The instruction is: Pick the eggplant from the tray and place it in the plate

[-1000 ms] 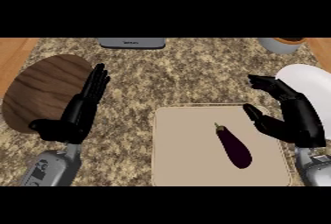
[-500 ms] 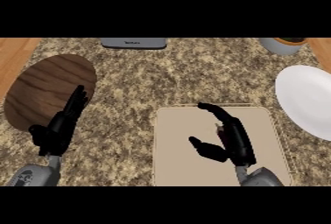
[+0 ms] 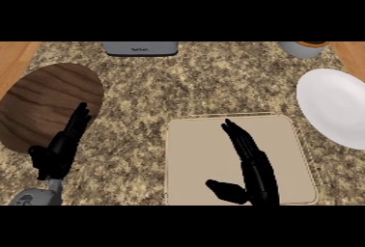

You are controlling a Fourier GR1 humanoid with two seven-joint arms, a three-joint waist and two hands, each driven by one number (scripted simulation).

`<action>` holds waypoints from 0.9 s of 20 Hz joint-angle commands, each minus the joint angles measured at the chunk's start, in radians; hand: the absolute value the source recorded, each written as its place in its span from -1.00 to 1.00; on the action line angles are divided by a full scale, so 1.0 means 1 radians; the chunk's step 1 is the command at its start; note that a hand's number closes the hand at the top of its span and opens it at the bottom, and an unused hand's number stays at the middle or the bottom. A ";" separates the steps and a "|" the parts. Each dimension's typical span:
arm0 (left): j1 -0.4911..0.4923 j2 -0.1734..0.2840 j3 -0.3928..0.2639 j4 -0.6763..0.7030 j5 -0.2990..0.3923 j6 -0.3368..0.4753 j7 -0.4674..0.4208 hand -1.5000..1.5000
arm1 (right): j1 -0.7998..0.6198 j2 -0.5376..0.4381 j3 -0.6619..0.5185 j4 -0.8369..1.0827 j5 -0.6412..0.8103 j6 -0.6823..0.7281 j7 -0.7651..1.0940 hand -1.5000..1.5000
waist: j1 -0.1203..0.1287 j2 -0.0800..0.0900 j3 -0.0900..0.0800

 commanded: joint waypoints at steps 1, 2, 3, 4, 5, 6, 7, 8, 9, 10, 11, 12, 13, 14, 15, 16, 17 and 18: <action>0.012 0.014 0.010 -0.053 0.000 0.005 0.059 0.00 | 0.038 -0.072 0.015 -0.100 0.176 0.059 0.184 -1.00 | -0.003 -0.004 0.000; 0.028 -0.021 -0.009 -0.028 -0.031 0.031 -0.007 0.00 | 0.007 -0.071 0.015 -0.112 0.206 0.130 0.275 -1.00 | -0.003 -0.004 -0.002; 0.072 0.012 0.000 -0.039 -0.020 -0.006 -0.018 0.00 | 0.005 -0.107 0.005 -0.176 0.209 0.197 0.325 -1.00 | -0.001 -0.005 -0.002; 0.029 0.024 0.033 -0.027 0.008 -0.015 0.003 0.00 | 0.033 -0.146 0.017 -0.174 0.228 0.231 0.331 -1.00 | -0.007 -0.004 -0.002; 0.030 0.016 0.019 -0.027 0.005 -0.026 0.002 0.00 | 0.043 -0.114 0.066 -0.187 0.285 0.269 0.413 -1.00 | -0.008 -0.005 -0.003; 0.014 -0.008 0.001 -0.022 -0.018 0.010 0.022 0.00 | 0.006 -0.163 0.018 -0.200 0.249 0.354 0.437 -1.00 | -0.008 -0.003 -0.002; 0.036 -0.004 0.006 -0.011 -0.015 -0.006 -0.002 0.00 | 0.020 -0.171 0.036 -0.225 0.263 0.397 0.475 -1.00 | -0.006 -0.003 -0.002; -0.012 0.012 0.019 0.006 -0.009 -0.017 0.024 0.00 | -0.003 -0.168 0.050 -0.254 0.277 0.471 0.544 -1.00 | -0.011 -0.002 -0.003; 0.047 0.014 0.023 -0.009 -0.006 -0.034 -0.039 0.00 | -0.035 -0.149 0.047 -0.213 0.269 0.517 0.570 -1.00 | 0.009 -0.001 -0.002; 0.055 0.013 0.023 -0.041 -0.006 -0.018 -0.011 0.00 | 0.001 -0.167 0.075 -0.256 0.281 0.563 0.611 -1.00 | 0.005 -0.003 -0.002; 0.012 -0.030 0.005 -0.014 -0.032 0.018 -0.013 0.00 | -0.041 -0.152 0.052 -0.281 0.245 0.635 0.654 -1.00 | 0.001 0.000 -0.002; -0.010 0.019 0.033 -0.022 0.000 -0.034 0.038 0.00 | -0.088 -0.100 0.055 -0.235 0.250 0.665 0.690 -1.00 | 0.008 0.001 -0.001; 0.053 0.024 0.035 -0.045 -0.010 -0.039 0.003 0.00 | -0.048 -0.148 0.012 -0.325 0.207 0.705 0.696 -1.00 | 0.005 0.000 0.000; -0.012 -0.022 0.035 0.022 -0.020 -0.024 0.005 0.00 | -0.092 -0.079 0.004 -0.220 0.211 0.688 0.683 -1.00 | 0.004 0.002 0.000; 0.036 -0.022 0.019 -0.040 -0.038 -0.016 0.005 0.00 | -0.094 -0.079 -0.013 -0.274 0.192 0.744 0.727 -1.00 | 0.006 0.001 0.000; 0.027 0.027 0.066 -0.010 -0.004 -0.080 -0.017 0.00 | -0.105 -0.065 -0.010 -0.259 0.196 0.766 0.746 -1.00 | 0.007 0.001 0.000; 0.027 0.006 0.065 0.023 -0.012 -0.072 -0.050 0.00 | -0.051 -0.136 -0.047 -0.285 0.174 0.778 0.722 -1.00 | 0.002 0.001 0.000; 0.046 0.007 0.043 -0.096 -0.011 -0.040 0.063 0.00 | -0.059 -0.054 0.054 -0.210 0.275 0.744 0.778 -1.00 | 0.010 0.000 0.001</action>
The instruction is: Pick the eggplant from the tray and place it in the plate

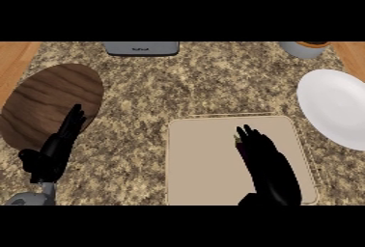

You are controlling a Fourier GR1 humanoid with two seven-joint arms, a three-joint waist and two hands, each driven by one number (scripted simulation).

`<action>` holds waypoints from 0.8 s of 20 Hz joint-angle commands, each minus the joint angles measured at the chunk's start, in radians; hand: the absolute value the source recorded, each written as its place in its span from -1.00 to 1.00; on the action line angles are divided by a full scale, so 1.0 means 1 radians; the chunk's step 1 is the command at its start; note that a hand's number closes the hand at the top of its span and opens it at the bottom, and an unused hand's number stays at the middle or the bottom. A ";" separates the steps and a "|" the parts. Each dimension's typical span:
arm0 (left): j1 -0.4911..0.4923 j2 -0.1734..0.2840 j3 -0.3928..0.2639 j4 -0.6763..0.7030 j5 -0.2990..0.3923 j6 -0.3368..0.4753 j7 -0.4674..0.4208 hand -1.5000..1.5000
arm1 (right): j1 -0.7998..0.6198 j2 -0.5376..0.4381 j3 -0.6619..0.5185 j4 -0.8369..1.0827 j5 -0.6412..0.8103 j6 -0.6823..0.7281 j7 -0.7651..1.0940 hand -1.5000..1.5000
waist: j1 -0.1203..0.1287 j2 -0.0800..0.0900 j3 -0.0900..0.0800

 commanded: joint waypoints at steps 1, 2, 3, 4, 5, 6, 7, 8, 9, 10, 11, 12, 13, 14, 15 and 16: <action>-0.049 -0.011 0.024 0.036 -0.013 -0.013 0.009 0.00 | -0.048 0.012 -0.048 0.038 -0.006 0.119 0.048 -1.00 | -0.001 0.002 0.001; -0.053 -0.019 0.016 0.034 -0.027 -0.010 0.029 0.00 | 0.024 -0.037 -0.060 -0.057 -0.007 0.133 0.053 -1.00 | -0.006 0.001 0.001; -0.004 -0.041 0.023 0.017 -0.038 -0.012 -0.014 0.00 | -0.030 0.046 -0.054 0.011 0.020 0.144 0.070 -1.00 | 0.000 0.001 0.001; -0.046 -0.022 0.020 -0.044 -0.036 0.007 0.093 0.00 | -0.026 0.015 -0.074 0.028 0.007 0.154 0.048 -1.00 | 0.000 0.001 0.001; -0.013 -0.050 0.026 0.082 -0.051 -0.010 -0.068 0.00 | -0.084 0.059 -0.075 0.037 -0.002 0.218 0.124 -1.00 | 0.001 0.002 0.000; -0.006 -0.046 0.011 0.010 -0.056 0.008 0.008 0.00 | -0.033 -0.008 -0.070 -0.003 0.009 0.241 0.102 -1.00 | -0.001 0.001 0.001; -0.015 -0.004 0.039 -0.054 -0.029 -0.025 0.071 0.00 | -0.043 0.016 -0.087 0.032 0.012 0.236 0.100 -1.00 | 0.002 0.000 0.001; -0.021 -0.042 0.026 -0.006 -0.059 0.005 0.044 0.00 | -0.037 0.047 -0.042 0.131 0.072 0.166 0.065 -1.00 | 0.002 0.002 0.001; -0.017 -0.023 0.054 0.013 -0.039 -0.042 0.015 0.00 | -0.020 0.067 -0.037 0.120 0.065 0.186 0.076 -1.00 | 0.001 0.001 0.001; -0.022 -0.035 0.066 0.073 -0.055 -0.072 -0.034 0.00 | -0.064 0.064 -0.111 0.096 0.032 0.244 0.051 -1.00 | 0.000 0.002 0.001; -0.088 -0.047 0.092 0.188 -0.042 -0.074 -0.067 0.00 | -0.038 0.103 -0.056 0.122 0.065 0.202 0.081 -1.00 | -0.004 0.003 0.001; -0.067 -0.071 0.055 0.096 -0.076 -0.038 -0.017 0.00 | -0.116 0.123 -0.111 0.225 0.050 0.209 0.026 -1.00 | 0.002 0.002 0.001; 0.023 -0.044 0.055 -0.061 -0.065 -0.027 0.065 0.00 | -0.009 0.067 -0.092 0.177 0.071 0.170 -0.007 -1.00 | 0.003 0.000 0.001; -0.020 -0.069 0.047 -0.037 -0.083 -0.029 0.064 0.00 | -0.035 0.110 -0.087 0.216 0.096 0.167 0.001 -1.00 | 0.001 0.001 0.001; -0.050 -0.095 0.072 0.050 -0.091 -0.037 0.009 0.00 | -0.055 0.109 -0.122 0.212 0.095 0.201 -0.021 -1.00 | 0.000 0.001 0.001; -0.046 -0.091 0.078 0.035 -0.097 -0.038 0.032 0.00 | -0.011 0.099 -0.115 0.201 0.112 0.186 -0.031 -1.00 | -0.001 0.001 0.001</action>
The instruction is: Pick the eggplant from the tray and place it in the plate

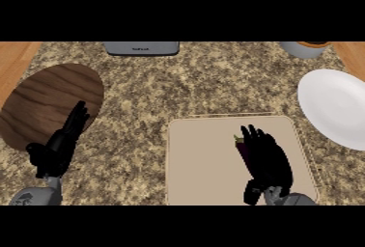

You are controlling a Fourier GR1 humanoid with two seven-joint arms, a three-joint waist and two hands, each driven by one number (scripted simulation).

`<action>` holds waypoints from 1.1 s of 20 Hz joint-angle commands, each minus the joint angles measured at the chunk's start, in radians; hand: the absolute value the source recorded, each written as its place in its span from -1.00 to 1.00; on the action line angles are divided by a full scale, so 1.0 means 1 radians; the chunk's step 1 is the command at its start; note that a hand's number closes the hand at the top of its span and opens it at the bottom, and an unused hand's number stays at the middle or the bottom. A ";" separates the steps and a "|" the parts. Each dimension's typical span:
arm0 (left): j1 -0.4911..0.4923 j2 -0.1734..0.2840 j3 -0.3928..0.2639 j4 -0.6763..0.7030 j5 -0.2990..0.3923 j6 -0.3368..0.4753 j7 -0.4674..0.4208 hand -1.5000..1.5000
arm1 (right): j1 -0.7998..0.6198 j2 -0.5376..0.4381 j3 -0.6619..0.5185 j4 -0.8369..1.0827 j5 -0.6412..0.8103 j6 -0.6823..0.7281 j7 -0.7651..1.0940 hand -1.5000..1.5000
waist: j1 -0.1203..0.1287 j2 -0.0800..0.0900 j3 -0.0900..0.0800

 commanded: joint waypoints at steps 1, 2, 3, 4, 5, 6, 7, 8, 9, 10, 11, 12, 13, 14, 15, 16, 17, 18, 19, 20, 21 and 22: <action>-0.032 -0.022 0.014 -0.021 -0.023 0.002 0.063 0.00 | -0.072 0.062 -0.051 0.102 0.022 0.034 -0.021 -1.00 | 0.001 0.000 0.000; 0.066 -0.030 -0.008 -0.158 -0.015 0.016 0.090 0.00 | 0.029 -0.030 -0.055 0.051 0.027 -0.012 -0.087 -1.00 | 0.002 -0.001 0.000; 0.062 -0.018 0.024 -0.026 -0.018 -0.029 -0.034 0.00 | 0.028 -0.040 -0.064 0.089 0.048 -0.040 -0.117 -1.00 | 0.000 0.000 0.000; 0.019 -0.008 0.041 0.035 -0.028 -0.051 -0.062 0.00 | -0.038 0.049 -0.042 0.172 0.075 -0.031 -0.073 -1.00 | 0.001 0.001 0.000; -0.002 -0.040 0.035 0.075 -0.040 -0.043 -0.082 0.00 | -0.045 0.029 -0.075 0.146 0.077 -0.003 -0.070 -1.00 | -0.001 0.001 0.000; -0.034 -0.012 0.057 0.017 -0.020 -0.052 0.009 0.00 | 0.023 0.017 -0.047 0.126 0.100 -0.027 -0.078 -1.00 | -0.002 0.000 0.000; 0.042 -0.014 0.048 -0.047 -0.027 -0.051 0.008 0.00 | -0.031 0.062 -0.053 0.219 0.121 -0.051 -0.086 -1.00 | 0.003 0.000 0.000; 0.046 -0.053 0.020 -0.087 -0.062 0.003 0.041 0.00 | -0.061 0.044 -0.105 0.225 0.105 -0.034 -0.106 -1.00 | 0.003 0.000 0.000; 0.083 -0.047 0.033 -0.080 -0.064 -0.024 0.002 0.00 | -0.004 0.041 -0.073 0.199 0.139 -0.057 -0.119 -1.00 | 0.001 0.000 0.000; 0.058 -0.044 0.046 -0.017 -0.065 -0.051 -0.033 0.00 | -0.006 0.051 -0.081 0.242 0.151 -0.083 -0.138 -1.00 | 0.001 0.000 0.000; 0.020 -0.051 0.053 -0.065 -0.061 -0.050 0.043 0.00 | -0.019 0.071 -0.089 0.211 0.158 -0.037 -0.120 -1.00 | 0.000 0.000 0.000; 0.049 -0.064 0.043 -0.042 -0.075 -0.044 -0.007 0.00 | -0.033 0.066 -0.115 0.286 0.129 -0.072 -0.191 -1.00 | 0.001 0.000 0.000; 0.101 -0.049 0.041 -0.097 -0.053 -0.052 0.004 0.00 | -0.084 0.064 -0.157 0.337 0.063 -0.043 -0.223 1.00 | 0.007 0.001 0.000; 0.050 -0.080 0.034 -0.065 -0.066 -0.022 0.020 0.00 | -0.019 0.002 -0.123 0.286 0.073 -0.028 -0.280 1.00 | 0.001 0.000 0.000; 0.011 -0.015 0.076 -0.044 -0.051 -0.068 0.028 0.00 | -0.067 0.050 -0.112 0.384 0.091 -0.071 -0.297 1.00 | 0.004 0.002 0.000; -0.019 -0.059 0.065 0.028 -0.066 -0.054 -0.020 0.00 | -0.061 0.013 -0.143 0.370 0.079 -0.058 -0.331 1.00 | -0.001 0.002 0.000; 0.000 -0.068 0.051 0.033 -0.083 -0.055 -0.023 0.00 | -0.028 0.062 -0.088 0.342 0.123 -0.085 -0.293 1.00 | -0.001 0.001 0.000; 0.021 -0.047 0.081 0.004 -0.067 -0.062 -0.033 0.00 | -0.040 0.011 -0.140 0.348 0.098 -0.073 -0.345 1.00 | 0.001 0.001 0.000; 0.033 -0.028 0.082 -0.052 -0.050 -0.075 0.030 0.00 | -0.042 0.089 -0.096 0.403 0.133 -0.131 -0.307 1.00 | 0.005 0.001 0.000; 0.019 -0.046 0.073 -0.063 -0.058 -0.064 0.042 0.00 | -0.016 0.061 -0.087 0.288 0.127 -0.058 -0.291 1.00 | 0.000 -0.001 0.000; 0.019 -0.056 0.076 0.018 -0.074 -0.062 -0.029 0.00 | -0.084 0.074 -0.117 0.430 0.123 -0.114 -0.348 1.00 | 0.005 0.002 0.000; 0.027 -0.042 0.087 -0.026 -0.055 -0.081 -0.010 0.00 | -0.096 0.079 -0.124 0.390 0.120 -0.085 -0.335 1.00 | 0.004 0.001 0.000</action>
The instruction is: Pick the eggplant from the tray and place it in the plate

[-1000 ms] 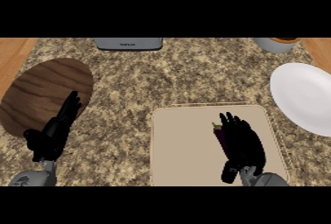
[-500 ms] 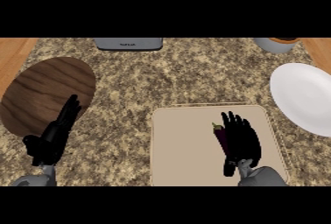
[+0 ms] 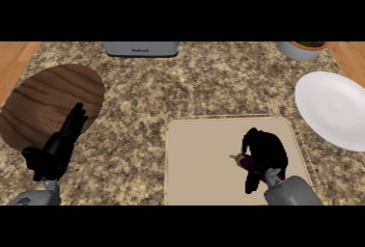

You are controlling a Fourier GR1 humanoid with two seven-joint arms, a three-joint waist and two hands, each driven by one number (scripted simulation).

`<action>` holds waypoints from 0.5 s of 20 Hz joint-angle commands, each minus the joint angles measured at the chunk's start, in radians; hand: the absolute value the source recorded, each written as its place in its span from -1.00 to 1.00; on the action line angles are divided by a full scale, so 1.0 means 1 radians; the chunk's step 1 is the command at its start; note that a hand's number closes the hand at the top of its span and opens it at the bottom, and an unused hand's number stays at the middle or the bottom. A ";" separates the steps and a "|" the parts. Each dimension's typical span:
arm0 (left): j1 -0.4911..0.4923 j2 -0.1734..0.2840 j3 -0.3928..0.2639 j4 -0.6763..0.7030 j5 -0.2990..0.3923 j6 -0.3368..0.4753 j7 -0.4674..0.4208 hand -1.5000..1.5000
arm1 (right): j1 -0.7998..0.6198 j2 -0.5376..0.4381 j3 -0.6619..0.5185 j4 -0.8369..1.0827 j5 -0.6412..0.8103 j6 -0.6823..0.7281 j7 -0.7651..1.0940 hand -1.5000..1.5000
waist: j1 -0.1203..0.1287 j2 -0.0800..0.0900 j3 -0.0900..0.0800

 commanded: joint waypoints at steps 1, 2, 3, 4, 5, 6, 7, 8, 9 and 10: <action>-0.052 0.029 0.038 0.053 0.019 -0.042 0.007 0.00 | 0.016 -0.014 0.015 0.036 0.013 -0.016 -0.083 1.00 | 0.000 0.016 0.016; 0.028 0.002 0.004 -0.040 -0.006 -0.019 -0.002 0.00 | 0.041 0.024 0.044 -0.007 0.038 -0.041 -0.050 1.00 | 0.004 0.014 0.016; -0.015 -0.042 -0.017 0.030 -0.034 0.016 0.001 0.00 | 0.003 -0.001 0.018 0.008 0.042 -0.049 -0.083 1.00 | 0.001 0.015 0.016; -0.061 -0.007 0.019 0.034 -0.014 0.010 0.036 0.00 | 0.044 -0.014 0.074 -0.076 0.091 -0.074 -0.069 1.00 | -0.004 0.014 0.016; 0.026 -0.038 -0.008 0.019 -0.028 0.020 -0.027 0.00 | 0.153 -0.172 -0.058 -0.142 0.015 -0.137 -0.161 1.00 | -0.018 0.011 0.016; -0.014 0.005 0.033 0.007 0.005 0.005 0.023 0.00 | 0.156 -0.241 -0.183 -0.062 -0.041 -0.208 -0.229 1.00 | -0.034 0.013 0.019; 0.023 -0.002 0.036 0.015 -0.012 0.027 -0.012 0.00 | 0.181 -0.280 -0.274 -0.085 -0.095 -0.217 -0.232 1.00 | -0.067 0.008 0.020; 0.051 0.006 0.041 -0.006 0.006 0.012 0.001 0.00 | 0.216 -0.310 -0.344 -0.070 -0.129 -0.240 -0.240 1.00 | -0.086 -0.001 0.023; 0.029 -0.002 0.054 0.001 0.007 0.034 0.006 0.00 | 0.197 -0.347 -0.425 -0.046 -0.172 -0.230 -0.248 1.00 | -0.111 0.002 0.024; 0.046 0.004 0.059 0.006 0.008 0.032 0.004 0.00 | 0.218 -0.352 -0.480 -0.024 -0.204 -0.257 -0.253 1.00 | -0.139 -0.002 0.029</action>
